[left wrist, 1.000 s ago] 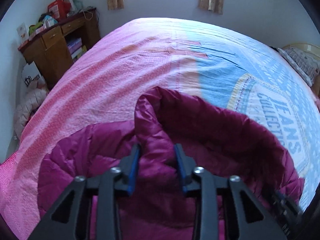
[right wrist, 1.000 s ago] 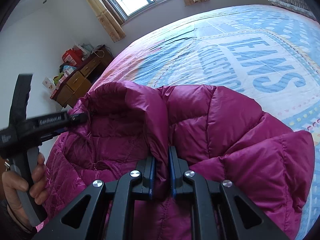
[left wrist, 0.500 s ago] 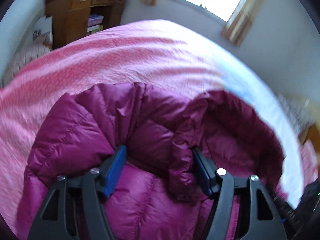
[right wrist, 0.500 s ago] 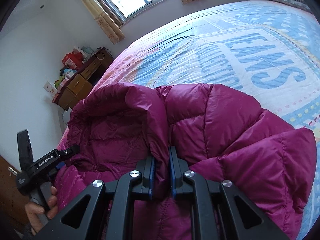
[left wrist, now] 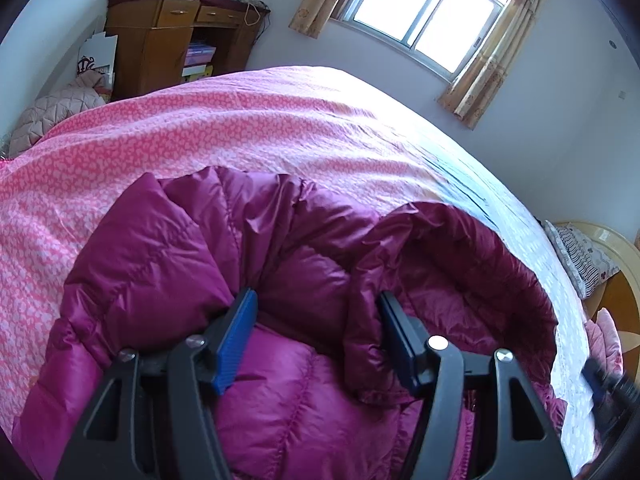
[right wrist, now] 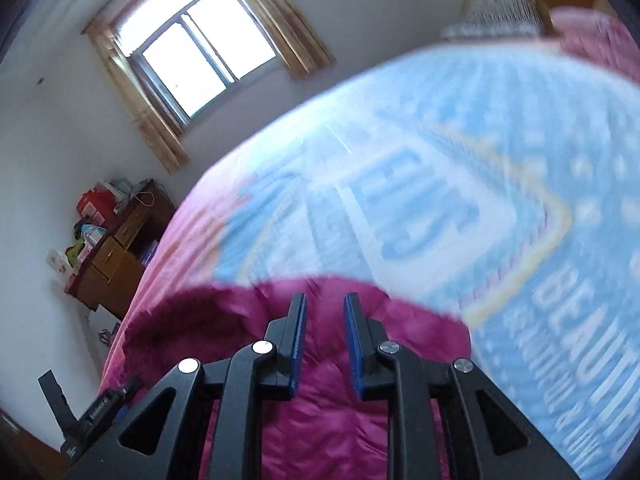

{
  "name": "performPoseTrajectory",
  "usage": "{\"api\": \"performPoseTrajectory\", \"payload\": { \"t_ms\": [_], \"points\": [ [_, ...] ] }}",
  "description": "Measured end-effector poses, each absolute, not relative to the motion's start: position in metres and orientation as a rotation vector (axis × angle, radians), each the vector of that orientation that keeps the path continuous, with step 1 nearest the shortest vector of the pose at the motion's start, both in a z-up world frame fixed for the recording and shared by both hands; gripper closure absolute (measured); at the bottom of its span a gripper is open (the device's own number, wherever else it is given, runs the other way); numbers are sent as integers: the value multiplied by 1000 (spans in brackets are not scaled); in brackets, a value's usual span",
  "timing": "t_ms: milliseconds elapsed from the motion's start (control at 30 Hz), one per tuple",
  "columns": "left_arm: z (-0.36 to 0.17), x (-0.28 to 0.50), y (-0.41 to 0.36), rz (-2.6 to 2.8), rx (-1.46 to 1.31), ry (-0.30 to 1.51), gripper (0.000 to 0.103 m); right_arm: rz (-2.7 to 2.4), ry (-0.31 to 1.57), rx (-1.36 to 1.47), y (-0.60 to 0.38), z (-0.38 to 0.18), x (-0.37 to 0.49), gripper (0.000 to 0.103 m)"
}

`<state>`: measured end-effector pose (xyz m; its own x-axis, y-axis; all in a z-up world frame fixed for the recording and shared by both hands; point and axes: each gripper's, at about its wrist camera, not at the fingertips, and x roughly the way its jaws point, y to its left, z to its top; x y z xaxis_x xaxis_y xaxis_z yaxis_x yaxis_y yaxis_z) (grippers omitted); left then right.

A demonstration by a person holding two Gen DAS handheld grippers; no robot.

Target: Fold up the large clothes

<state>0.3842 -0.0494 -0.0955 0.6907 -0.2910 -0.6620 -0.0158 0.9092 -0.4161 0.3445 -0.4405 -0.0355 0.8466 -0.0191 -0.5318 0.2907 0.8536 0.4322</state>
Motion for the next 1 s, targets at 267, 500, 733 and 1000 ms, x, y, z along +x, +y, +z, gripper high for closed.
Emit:
{"api": "performPoseTrajectory", "payload": {
  "t_ms": [267, 500, 733, 1000],
  "points": [
    [-96, 384, -48, -161, -412, 795, 37, -38, 702, 420, -371, -20, 466, 83],
    [-96, 384, -49, -160, -410, 795, 37, 46, 904, 262, -352, -78, 452, 83],
    [-87, 384, -48, -182, -375, 833, 37, 51, 798, 155, -347, -94, 435, 83],
    [-28, 351, -25, -7, -254, 751, 17, 63, 779, 177, -351, -92, 437, 83]
  ]
}}
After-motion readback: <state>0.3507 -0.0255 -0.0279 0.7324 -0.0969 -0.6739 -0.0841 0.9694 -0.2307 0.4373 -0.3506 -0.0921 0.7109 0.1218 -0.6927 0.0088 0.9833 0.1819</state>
